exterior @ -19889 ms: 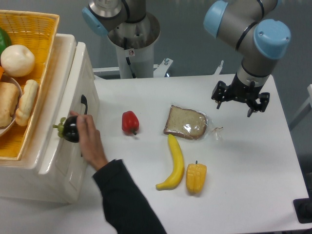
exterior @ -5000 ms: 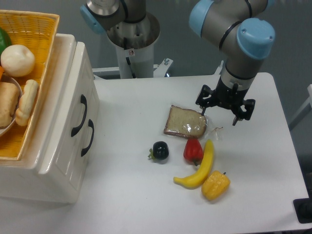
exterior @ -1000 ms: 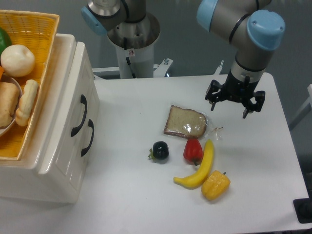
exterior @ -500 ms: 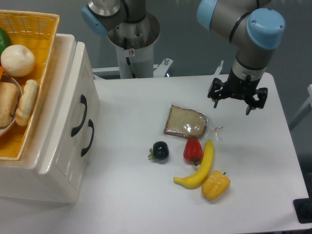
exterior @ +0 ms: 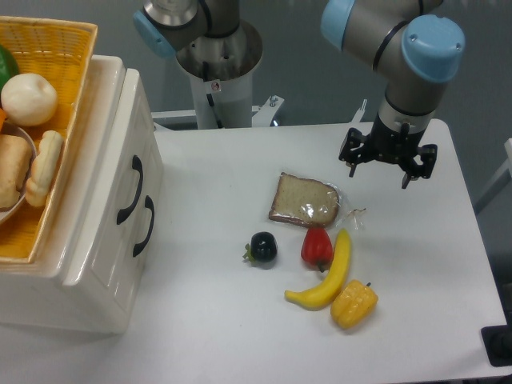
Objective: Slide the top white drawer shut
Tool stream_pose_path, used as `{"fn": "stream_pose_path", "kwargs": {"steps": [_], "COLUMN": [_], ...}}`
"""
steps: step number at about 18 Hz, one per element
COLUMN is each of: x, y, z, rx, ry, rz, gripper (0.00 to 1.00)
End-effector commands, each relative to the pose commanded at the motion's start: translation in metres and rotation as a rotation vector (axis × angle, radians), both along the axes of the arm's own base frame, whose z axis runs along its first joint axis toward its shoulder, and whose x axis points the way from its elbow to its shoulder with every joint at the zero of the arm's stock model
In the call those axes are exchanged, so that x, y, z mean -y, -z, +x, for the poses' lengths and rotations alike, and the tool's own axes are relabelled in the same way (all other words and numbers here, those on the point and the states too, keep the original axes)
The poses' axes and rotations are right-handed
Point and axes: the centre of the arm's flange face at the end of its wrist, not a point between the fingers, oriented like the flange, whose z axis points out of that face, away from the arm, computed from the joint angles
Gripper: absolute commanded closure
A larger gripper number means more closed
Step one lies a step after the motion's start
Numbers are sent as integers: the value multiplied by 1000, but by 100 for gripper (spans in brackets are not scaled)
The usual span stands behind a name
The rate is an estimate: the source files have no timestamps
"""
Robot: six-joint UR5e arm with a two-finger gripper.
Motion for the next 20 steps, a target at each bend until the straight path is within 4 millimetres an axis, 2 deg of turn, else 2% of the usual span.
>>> {"fn": "stream_pose_path", "kwargs": {"steps": [5,7,10,12,17,20], "x": [-17,-21,-38,-49,-67,-79], "y": [11,16,21,17,11,7], "z": [18,30,51,69,89,106], "rx": [21,36,55,55,59,121], "ry": [34,-9,-43,-65,-169,-195], "rz": [-14,-19,-18,-17,-15,-20], "gripper": [0,0,0,0,0,0]}}
